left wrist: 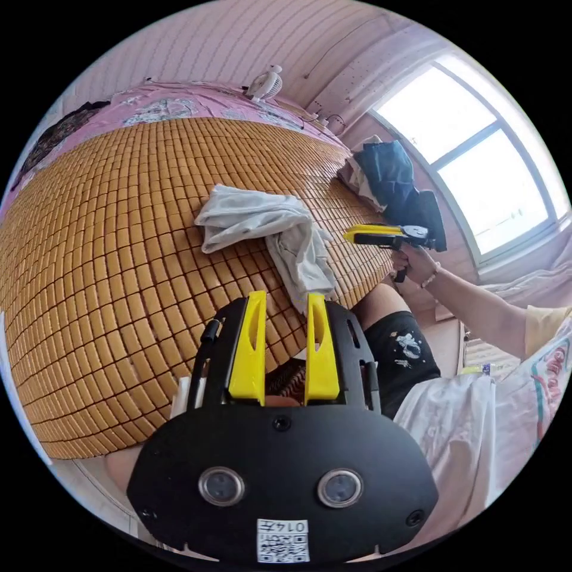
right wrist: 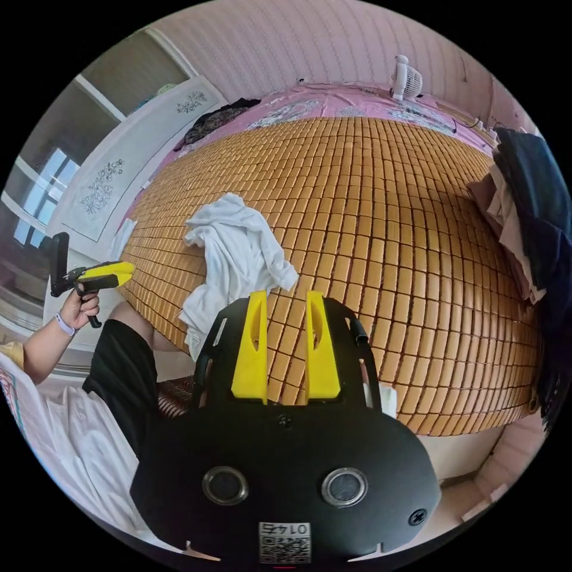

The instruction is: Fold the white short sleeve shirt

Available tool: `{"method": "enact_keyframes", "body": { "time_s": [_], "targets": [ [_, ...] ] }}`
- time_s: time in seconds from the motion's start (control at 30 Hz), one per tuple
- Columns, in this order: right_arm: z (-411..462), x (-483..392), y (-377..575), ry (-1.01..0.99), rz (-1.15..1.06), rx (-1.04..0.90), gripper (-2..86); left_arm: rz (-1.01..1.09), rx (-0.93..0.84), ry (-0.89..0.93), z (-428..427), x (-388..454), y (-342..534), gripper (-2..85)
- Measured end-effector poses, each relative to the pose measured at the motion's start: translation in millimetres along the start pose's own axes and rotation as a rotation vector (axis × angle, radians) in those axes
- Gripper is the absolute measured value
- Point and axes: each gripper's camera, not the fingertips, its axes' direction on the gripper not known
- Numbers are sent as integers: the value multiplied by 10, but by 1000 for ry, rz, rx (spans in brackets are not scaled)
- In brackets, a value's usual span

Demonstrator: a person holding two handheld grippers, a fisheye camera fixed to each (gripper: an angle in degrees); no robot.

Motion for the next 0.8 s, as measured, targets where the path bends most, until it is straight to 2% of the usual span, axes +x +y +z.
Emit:
{"method": "enact_keyframes", "body": {
  "time_s": [0.1, 0.2, 0.3, 0.33, 0.43, 0.67, 0.8],
  "targets": [
    [155, -85, -283, 17, -48, -29, 114, 42, -51, -39, 278, 157, -149, 135],
    [390, -149, -508, 23, -58, -95, 113, -35, -115, -30, 498, 76, -263, 141],
    [577, -99, -612, 77, 0, -191, 68, -105, -131, -28, 514, -41, -277, 52],
    [543, -53, -607, 87, 31, -178, 34, -109, -120, -55, 439, -73, -243, 25],
    [264, 119, -509, 11, 87, -95, 11, -89, -73, -52, 106, -158, -60, 6],
    [-699, 610, 54, -187, 205, 139, 0, -131, 152, -78, -1246, -509, 719, -8],
    [-1166, 748, 421, -252, 238, 239, 1, -192, 236, -81, -1710, -659, 1104, -9]
  ]
}}
